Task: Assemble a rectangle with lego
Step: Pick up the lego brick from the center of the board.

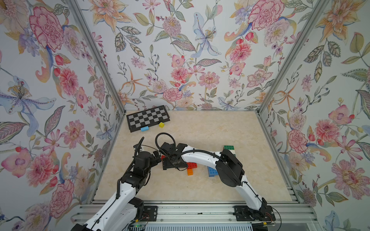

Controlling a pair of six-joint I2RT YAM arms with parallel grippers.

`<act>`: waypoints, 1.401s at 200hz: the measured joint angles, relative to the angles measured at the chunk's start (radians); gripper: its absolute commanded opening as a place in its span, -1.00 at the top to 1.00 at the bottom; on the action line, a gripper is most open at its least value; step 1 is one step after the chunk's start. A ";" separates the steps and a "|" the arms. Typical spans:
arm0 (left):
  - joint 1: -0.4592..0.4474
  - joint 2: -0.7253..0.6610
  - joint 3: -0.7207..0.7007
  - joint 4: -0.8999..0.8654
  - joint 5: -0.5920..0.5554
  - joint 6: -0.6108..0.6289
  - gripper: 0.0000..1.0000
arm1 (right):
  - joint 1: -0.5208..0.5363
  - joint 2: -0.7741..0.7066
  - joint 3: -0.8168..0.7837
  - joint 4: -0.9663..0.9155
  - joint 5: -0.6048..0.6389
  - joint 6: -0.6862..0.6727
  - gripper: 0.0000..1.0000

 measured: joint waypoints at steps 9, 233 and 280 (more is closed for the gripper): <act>0.000 0.000 0.000 0.000 0.000 0.000 -0.98 | -0.003 0.005 0.008 0.001 0.002 -0.007 -0.89; 0.006 0.009 -0.030 0.011 0.000 0.000 -0.98 | -0.017 0.037 0.077 -0.023 0.118 -0.117 -0.05; 0.006 -0.013 -0.030 0.011 0.000 0.000 -0.98 | -0.061 -0.174 -0.034 -0.023 0.154 -0.140 -0.03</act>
